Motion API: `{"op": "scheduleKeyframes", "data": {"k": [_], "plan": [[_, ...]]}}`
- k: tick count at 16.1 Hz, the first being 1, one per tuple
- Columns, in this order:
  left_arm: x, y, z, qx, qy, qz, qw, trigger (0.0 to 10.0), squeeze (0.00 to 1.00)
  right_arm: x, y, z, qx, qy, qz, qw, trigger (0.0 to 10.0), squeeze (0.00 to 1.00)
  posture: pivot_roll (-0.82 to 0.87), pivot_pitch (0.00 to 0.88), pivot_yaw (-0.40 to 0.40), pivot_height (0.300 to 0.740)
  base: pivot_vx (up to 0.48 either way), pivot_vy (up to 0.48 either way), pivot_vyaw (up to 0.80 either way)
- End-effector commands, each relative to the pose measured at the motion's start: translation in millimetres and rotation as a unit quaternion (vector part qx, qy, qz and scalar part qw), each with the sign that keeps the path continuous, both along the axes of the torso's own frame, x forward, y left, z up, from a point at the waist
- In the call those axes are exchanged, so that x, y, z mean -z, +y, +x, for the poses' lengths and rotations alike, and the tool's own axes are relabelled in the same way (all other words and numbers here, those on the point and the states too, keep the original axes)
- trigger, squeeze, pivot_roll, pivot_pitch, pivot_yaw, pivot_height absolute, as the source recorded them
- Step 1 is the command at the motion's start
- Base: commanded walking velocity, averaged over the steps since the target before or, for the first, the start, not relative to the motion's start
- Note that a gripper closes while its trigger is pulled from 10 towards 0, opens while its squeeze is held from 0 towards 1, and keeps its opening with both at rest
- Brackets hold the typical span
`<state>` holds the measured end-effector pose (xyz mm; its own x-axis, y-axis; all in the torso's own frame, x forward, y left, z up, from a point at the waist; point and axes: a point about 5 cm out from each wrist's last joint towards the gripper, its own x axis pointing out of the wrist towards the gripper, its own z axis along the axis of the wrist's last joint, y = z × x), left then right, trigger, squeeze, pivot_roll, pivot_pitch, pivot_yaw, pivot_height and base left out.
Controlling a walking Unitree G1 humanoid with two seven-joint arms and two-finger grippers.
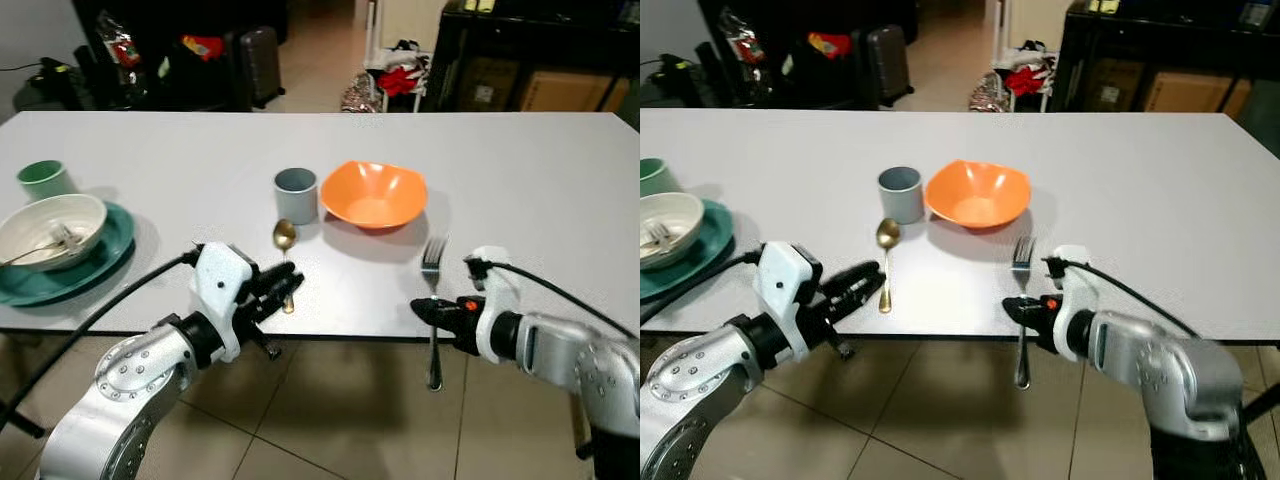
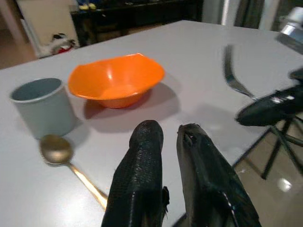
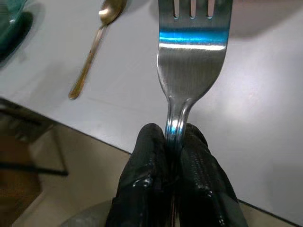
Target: Setting the table
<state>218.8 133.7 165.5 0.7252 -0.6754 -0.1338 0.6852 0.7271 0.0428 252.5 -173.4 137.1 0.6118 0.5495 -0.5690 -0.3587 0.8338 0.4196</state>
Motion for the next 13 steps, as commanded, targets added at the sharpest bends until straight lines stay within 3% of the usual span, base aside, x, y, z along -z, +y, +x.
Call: {"op": "scheduleKeyframes", "data": {"k": [1,7,13], "plan": [[-0.9,-4.0,-4.7,0.019,0.006,0.002,1.0,10.0,0.0,-4.6,1.7,3.0,-0.013,0.005,0.019,1.0,10.0,0.0,-0.13,0.0,0.043,0.74,0.0,0.0,0.0],[4.7,-11.1,-12.2,0.049,0.028,0.01,0.998,10.0,0.0,9.3,0.7,51.2,-0.015,0.068,-0.066,0.995,10.0,0.0,-0.13,0.008,0.041,0.74,0.0,0.0,0.0],[4.4,-9.2,-12.3,0.043,0.029,0.013,0.999,10.0,0.0,10.0,6.2,84.6,-0.001,0.065,-0.087,0.994,10.0,0.0,-0.12,0.025,0.04,0.74,0.0,0.0,0.0]]}}
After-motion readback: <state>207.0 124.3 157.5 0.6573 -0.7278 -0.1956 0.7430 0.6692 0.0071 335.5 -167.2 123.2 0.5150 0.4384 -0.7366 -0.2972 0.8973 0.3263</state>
